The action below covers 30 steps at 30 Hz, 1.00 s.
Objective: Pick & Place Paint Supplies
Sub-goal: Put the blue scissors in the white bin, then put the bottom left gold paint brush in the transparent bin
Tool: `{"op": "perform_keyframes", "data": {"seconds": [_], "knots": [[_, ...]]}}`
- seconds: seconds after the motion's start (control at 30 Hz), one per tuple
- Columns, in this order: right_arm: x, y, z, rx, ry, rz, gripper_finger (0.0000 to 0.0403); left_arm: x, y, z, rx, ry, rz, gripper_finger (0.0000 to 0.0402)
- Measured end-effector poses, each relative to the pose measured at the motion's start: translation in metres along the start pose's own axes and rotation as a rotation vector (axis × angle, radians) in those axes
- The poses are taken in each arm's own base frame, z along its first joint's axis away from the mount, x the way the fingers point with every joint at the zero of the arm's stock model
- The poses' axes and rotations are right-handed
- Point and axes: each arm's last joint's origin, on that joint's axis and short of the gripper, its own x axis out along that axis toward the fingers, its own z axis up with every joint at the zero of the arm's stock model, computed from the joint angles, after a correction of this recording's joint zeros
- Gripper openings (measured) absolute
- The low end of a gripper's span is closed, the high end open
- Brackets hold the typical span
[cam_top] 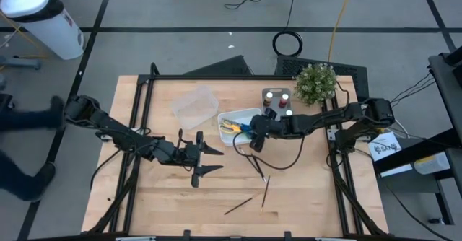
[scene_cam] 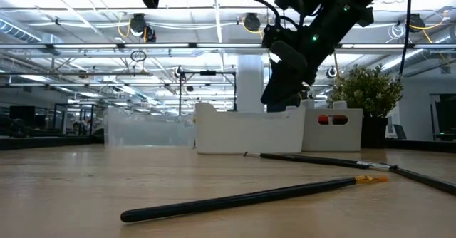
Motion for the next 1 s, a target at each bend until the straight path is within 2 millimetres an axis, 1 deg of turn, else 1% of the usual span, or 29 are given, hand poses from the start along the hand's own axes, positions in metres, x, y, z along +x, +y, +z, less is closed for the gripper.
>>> {"op": "perform_keyframes", "data": {"seconds": [0.07, 0.13, 0.2, 0.27, 0.37, 0.47, 0.6, 0.67, 0.77, 0.83, 0.9, 1.0], "knots": [[0.0, 0.001, 0.002, 0.001, -0.02, 0.006, 0.0238, 0.0, 0.0, 0.0, -0.001, 0.0, 0.0, 0.0214], [0.0, 0.001, 0.003, 0.003, -0.028, 0.009, 0.0251, 0.0, 0.0, 0.0, -0.001, 0.0, 0.0, 0.0214], [-0.001, 0.002, 0.004, 0.006, -0.038, 0.02, 0.0257, 0.0, 0.0, 0.0, -0.001, 0.0, 0.0, 0.0214], [-0.007, 0.005, 0.006, 0.013, -0.042, 0.077, 0.026, 0.0, 0.0, 0.0, 0.0, 0.002, 0.0, 0.0214], [-0.018, 0.017, 0.008, 0.041, -0.045, 0.228, 0.0261, 0.0, 0.0, -0.001, 0.004, 0.013, 0.001, 0.0214], [-0.031, 0.038, 0.001, 0.015, -0.01, 0.372, 0.0262, 0.0, 0.0, -0.002, 0.007, 0.02, 0.001, 0.0214], [-0.052, 0.077, -0.018, -0.092, 0.012, 0.509, 0.0262, 0.0, 0.0, -0.003, 0.008, 0.034, 0.002, 0.0214], [-0.062, 0.098, -0.028, -0.138, -0.004, 0.571, 0.0262, 0.0, 0.0, -0.003, 0.006, 0.034, 0.002, 0.0214], [-0.068, 0.129, -0.046, -0.17, -0.057, 0.599, 0.0262, 0.0, 0.0, -0.003, 0.005, 0.034, 0.002, 0.0214], [-0.068, 0.145, -0.059, -0.222, -0.087, 0.593, 0.0261, 0.0, 0.0, -0.003, 0.004, 0.034, 0.002, 0.0214], [-0.063, 0.157, -0.07, -0.276, -0.102, 0.604, 0.0256, 0.0, 0.0, -0.003, 0.004, 0.034, 0.002, 0.0214], [-0.047, 0.165, -0.092, -0.337, -0.036, 0.558, 0.0244, 0.0, 0.0, -0.003, 0.004, 0.035, 0.002, 0.0214]]}}
